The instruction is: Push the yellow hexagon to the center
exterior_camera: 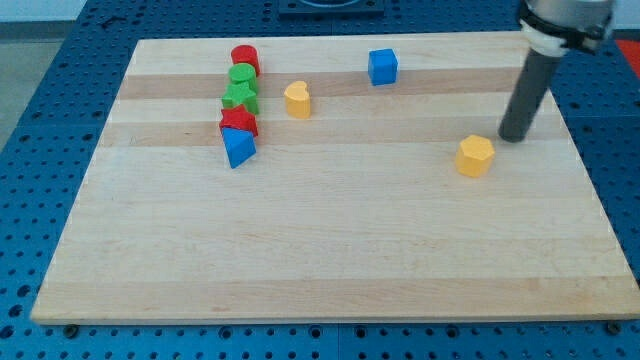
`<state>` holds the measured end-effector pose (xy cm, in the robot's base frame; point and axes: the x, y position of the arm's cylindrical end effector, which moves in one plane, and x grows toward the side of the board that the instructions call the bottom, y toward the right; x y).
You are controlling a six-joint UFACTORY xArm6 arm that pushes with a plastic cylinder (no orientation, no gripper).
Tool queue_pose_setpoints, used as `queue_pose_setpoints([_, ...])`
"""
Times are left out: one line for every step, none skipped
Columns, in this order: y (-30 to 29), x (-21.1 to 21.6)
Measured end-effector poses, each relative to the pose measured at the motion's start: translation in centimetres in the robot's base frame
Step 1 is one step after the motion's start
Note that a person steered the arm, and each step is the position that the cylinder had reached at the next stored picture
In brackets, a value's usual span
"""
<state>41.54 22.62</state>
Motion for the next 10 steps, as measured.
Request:
queue_pose_setpoints([-0.1, 3.1])
queue_pose_setpoints([-1.2, 3.8])
queue_pose_setpoints([-3.5, 3.6])
queue_pose_setpoints([-5.7, 3.5])
queue_pose_setpoints([-6.5, 2.5])
queue_pose_setpoints([-6.3, 1.2])
queue_pose_setpoints([-7.3, 0.9])
queue_pose_setpoints([-10.1, 0.6])
queue_pose_setpoints([-13.5, 0.6])
queue_pose_setpoints([-16.4, 0.6])
